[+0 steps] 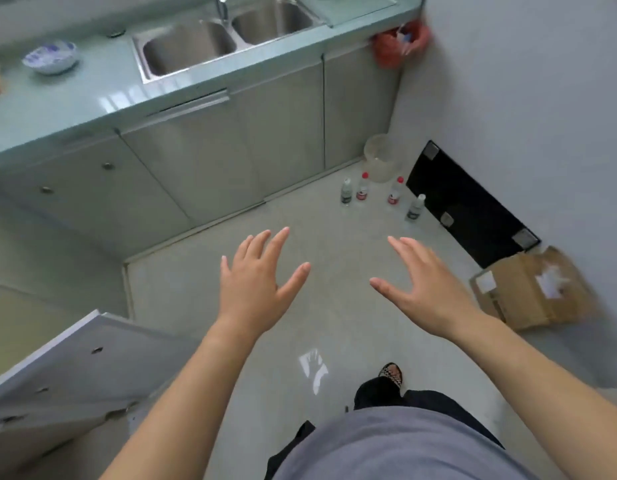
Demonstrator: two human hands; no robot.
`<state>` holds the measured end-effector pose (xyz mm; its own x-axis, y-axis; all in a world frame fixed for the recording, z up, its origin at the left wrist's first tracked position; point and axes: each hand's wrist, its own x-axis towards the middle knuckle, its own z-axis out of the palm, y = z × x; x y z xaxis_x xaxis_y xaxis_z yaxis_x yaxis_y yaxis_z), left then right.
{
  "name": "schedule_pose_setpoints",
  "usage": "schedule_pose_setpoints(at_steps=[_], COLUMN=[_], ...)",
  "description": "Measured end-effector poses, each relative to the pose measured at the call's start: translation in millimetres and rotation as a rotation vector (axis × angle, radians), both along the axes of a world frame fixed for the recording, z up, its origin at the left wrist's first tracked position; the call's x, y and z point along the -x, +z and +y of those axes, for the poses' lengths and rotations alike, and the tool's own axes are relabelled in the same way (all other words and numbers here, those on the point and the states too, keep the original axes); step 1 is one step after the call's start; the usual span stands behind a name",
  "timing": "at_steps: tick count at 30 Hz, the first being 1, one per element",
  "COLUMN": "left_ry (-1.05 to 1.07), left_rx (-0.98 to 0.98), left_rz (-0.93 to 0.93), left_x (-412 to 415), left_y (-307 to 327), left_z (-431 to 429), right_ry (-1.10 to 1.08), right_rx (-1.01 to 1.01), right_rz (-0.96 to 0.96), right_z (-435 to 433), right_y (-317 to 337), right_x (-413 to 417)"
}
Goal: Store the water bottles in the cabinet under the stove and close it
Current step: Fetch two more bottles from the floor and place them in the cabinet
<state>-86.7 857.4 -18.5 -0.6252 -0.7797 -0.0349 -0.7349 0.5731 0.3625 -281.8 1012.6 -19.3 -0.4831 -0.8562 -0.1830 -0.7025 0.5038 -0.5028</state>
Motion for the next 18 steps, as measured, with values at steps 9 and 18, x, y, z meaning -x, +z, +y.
schedule_pose_setpoints(at_steps=[9,18], left_ry=[-0.313,-0.43], left_rx=[0.013,0.027], left_rz=[-0.079,-0.086], left_x=[238.3,368.6], left_y=[-11.2,-23.1], left_z=[2.5,-48.7], right_ry=[-0.256,-0.348], right_rx=[0.018,0.012], right_rz=[0.039,-0.005], right_z=[54.0,11.8], right_y=[3.2,-31.0], right_x=[190.5,310.9])
